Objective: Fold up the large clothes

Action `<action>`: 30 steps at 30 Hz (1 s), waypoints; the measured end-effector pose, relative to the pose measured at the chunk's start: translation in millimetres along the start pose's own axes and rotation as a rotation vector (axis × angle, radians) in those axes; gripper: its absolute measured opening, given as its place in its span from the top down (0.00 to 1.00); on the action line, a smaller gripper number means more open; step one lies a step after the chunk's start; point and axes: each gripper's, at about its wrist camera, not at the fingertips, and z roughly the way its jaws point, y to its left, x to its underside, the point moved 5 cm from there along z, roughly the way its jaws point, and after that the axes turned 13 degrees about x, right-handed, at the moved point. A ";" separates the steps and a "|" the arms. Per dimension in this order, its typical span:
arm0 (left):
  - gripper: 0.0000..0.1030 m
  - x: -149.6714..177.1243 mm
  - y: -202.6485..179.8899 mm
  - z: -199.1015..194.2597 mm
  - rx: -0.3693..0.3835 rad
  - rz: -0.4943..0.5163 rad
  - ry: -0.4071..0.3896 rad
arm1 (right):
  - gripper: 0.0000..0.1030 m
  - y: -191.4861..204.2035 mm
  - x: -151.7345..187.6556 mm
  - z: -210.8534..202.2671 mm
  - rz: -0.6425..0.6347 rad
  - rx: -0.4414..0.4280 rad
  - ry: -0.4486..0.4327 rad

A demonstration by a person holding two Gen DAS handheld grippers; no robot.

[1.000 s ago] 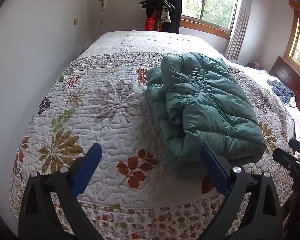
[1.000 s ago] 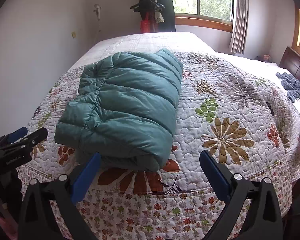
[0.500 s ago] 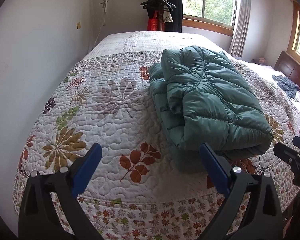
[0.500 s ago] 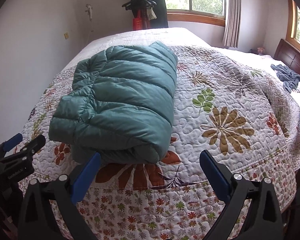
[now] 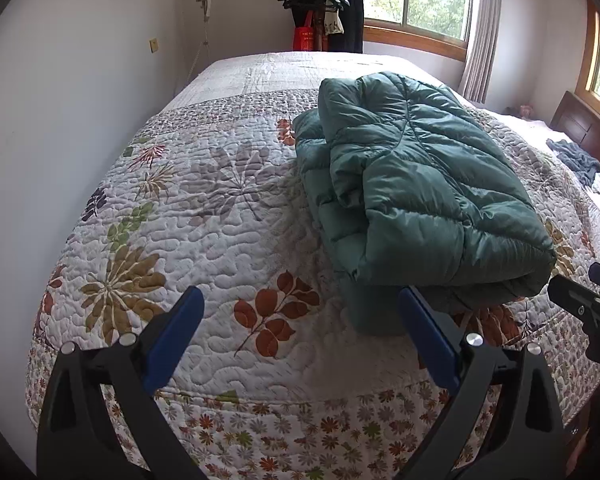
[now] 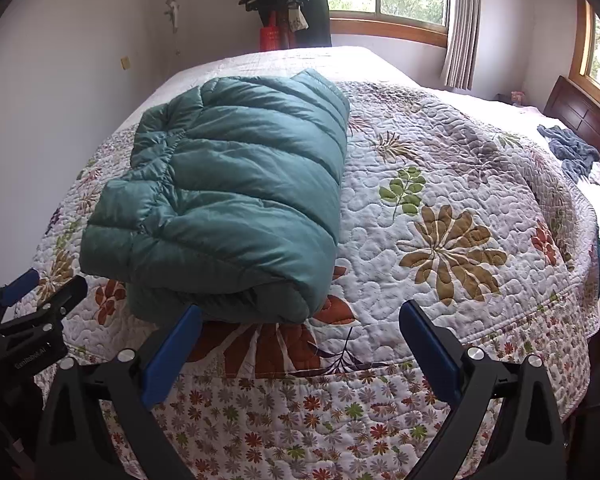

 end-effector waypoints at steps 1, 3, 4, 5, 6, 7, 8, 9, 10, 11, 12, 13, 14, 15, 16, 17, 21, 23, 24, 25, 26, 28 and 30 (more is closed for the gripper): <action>0.06 0.4 -0.1 0.4 -0.001 0.000 0.001 | 0.04 0.0 0.2 0.7 0.000 -0.001 0.003; 0.06 1.1 -0.8 1.1 -0.004 0.003 0.002 | 0.04 0.3 0.5 0.9 0.001 -0.001 0.003; 0.06 1.2 -1.0 1.2 -0.004 0.003 0.003 | 0.04 0.2 0.4 1.0 0.001 -0.001 0.003; 0.06 1.2 -1.2 1.3 -0.003 0.003 0.004 | 0.04 0.1 0.4 1.1 0.000 -0.001 0.003; 0.06 1.5 -1.4 1.5 -0.001 0.003 0.005 | 0.04 0.3 0.4 1.3 -0.001 0.000 0.003; 0.06 1.5 -1.6 1.8 -0.001 0.003 0.006 | 0.04 0.4 0.5 1.7 -0.001 0.000 0.005; 0.06 1.6 -1.9 1.9 -0.001 0.003 0.006 | 0.04 0.6 0.8 1.5 0.000 -0.001 0.006; 0.06 1.9 -1.7 2.0 -0.001 0.002 0.006 | 0.04 0.7 0.9 1.7 -0.001 -0.001 0.007; 0.06 1.6 -1.8 2.0 -0.001 0.002 0.006 | 0.04 0.9 1.0 2.0 -0.003 0.000 0.007; 0.06 1.5 -1.5 2.2 -0.001 0.001 0.007 | 0.04 1.1 1.1 1.9 -0.002 0.000 0.006; 0.06 1.7 -1.4 2.2 -0.001 -0.001 0.008 | 0.04 1.0 1.0 2.5 -0.004 0.001 0.007; 0.06 1.8 -1.1 2.4 -0.002 -0.001 0.008 | 0.04 0.8 0.9 3.2 -0.004 0.000 0.010; 0.06 1.7 -1.0 2.4 -0.003 0.000 0.008 | 0.04 0.7 0.9 3.6 -0.004 0.000 0.010; 0.06 1.6 -0.5 2.4 -0.003 -0.001 0.007 | 0.04 0.7 0.8 3.9 -0.006 0.001 0.010; 0.06 1.7 0.2 2.4 -0.003 -0.003 0.007 | 0.04 0.4 0.8 4.3 -0.008 0.004 0.009; 0.06 1.9 0.4 2.4 -0.002 -0.004 0.008 | 0.04 0.8 0.6 4.7 -0.009 0.004 0.010; 0.06 1.2 1.4 2.2 -0.005 -0.005 0.007 | 0.04 3.2 0.7 5.3 -0.013 -0.002 0.014; 0.06 1.2 1.3 2.2 -0.004 -0.005 0.006 | 0.04 3.8 0.5 5.3 -0.017 0.007 0.011; 0.06 1.1 1.3 2.2 -0.005 -0.004 0.006 | 0.04 4.1 0.3 5.4 -0.018 0.011 0.009; 0.06 1.2 1.5 2.1 -0.005 -0.004 0.005 | 0.04 4.5 -0.1 5.7 -0.019 0.012 0.009; 0.06 1.0 1.5 2.3 -0.005 -0.003 0.006 | 0.04 4.5 -0.2 5.8 -0.018 0.008 0.009; 0.06 0.9 2.0 2.4 -0.004 -0.004 0.006 | 0.04 4.2 -0.3 5.8 -0.015 0.003 0.008; 0.06 0.9 1.9 2.4 -0.004 -0.005 0.008 | 0.04 4.1 -0.4 5.8 -0.013 0.010 0.006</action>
